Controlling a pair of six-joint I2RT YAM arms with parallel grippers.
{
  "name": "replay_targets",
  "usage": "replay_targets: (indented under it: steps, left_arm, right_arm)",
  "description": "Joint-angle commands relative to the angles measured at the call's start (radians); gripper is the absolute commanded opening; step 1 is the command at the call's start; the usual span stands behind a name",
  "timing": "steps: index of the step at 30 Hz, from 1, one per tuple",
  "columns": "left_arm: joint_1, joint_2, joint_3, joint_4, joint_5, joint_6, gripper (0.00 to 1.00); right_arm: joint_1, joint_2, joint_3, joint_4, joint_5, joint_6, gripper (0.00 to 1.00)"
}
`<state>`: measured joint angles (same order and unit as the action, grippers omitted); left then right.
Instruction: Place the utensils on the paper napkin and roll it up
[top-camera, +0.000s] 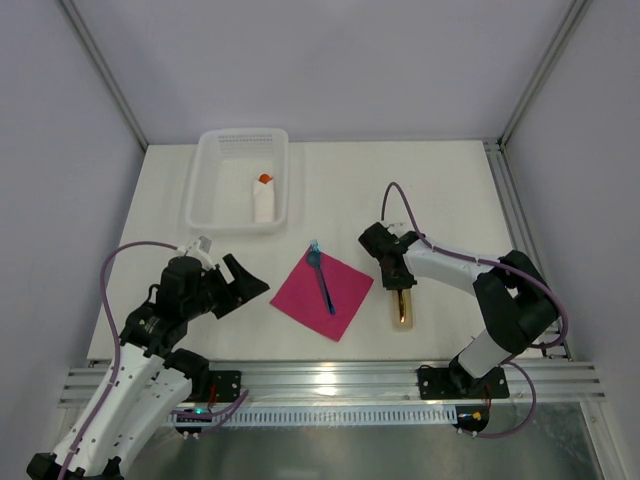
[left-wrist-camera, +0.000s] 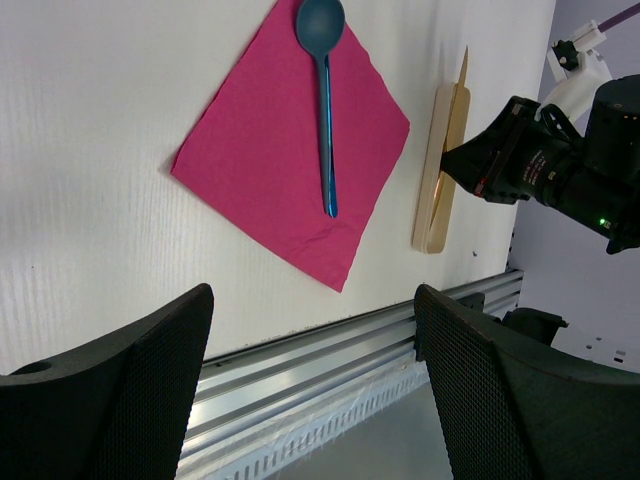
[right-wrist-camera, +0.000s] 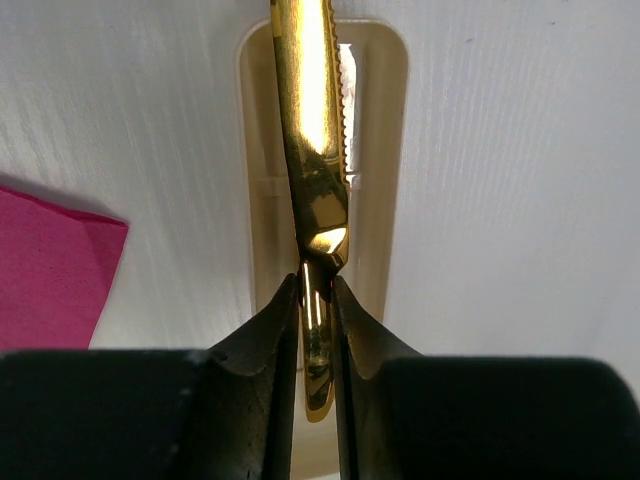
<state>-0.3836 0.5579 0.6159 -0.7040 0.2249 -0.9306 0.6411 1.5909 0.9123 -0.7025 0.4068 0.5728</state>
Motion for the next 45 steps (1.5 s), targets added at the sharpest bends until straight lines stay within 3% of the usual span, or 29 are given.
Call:
replay_targets:
  steps: [1,4,21,28,40,45]
  left_arm:
    - [0.005,-0.007,0.016,0.017,0.021,0.018,0.82]
    - [0.005,-0.007,0.019,0.012,0.019,0.018,0.82]
    - [0.005,-0.019,0.015,0.008,0.017,0.01,0.82]
    - [0.005,-0.019,0.015,0.005,0.002,0.009,0.82]
    - [0.005,-0.075,0.044,-0.069,-0.081,0.003,0.82]
    - [0.005,-0.078,0.051,-0.083,-0.082,0.009,0.82]
  right_arm:
    - [-0.003,0.012,-0.001,0.031,0.004,0.006,0.12]
    - [-0.003,0.003,-0.003,0.028,0.009,0.009,0.04]
    - [-0.003,-0.169,-0.013,-0.011,0.038,-0.01,0.04]
    - [0.048,-0.16,0.107,-0.047,0.033,-0.022,0.04]
    - [0.27,0.223,0.598,-0.129,-0.057,-0.08,0.04]
    - [0.318,0.349,0.707,-0.13,-0.094,-0.074,0.04]
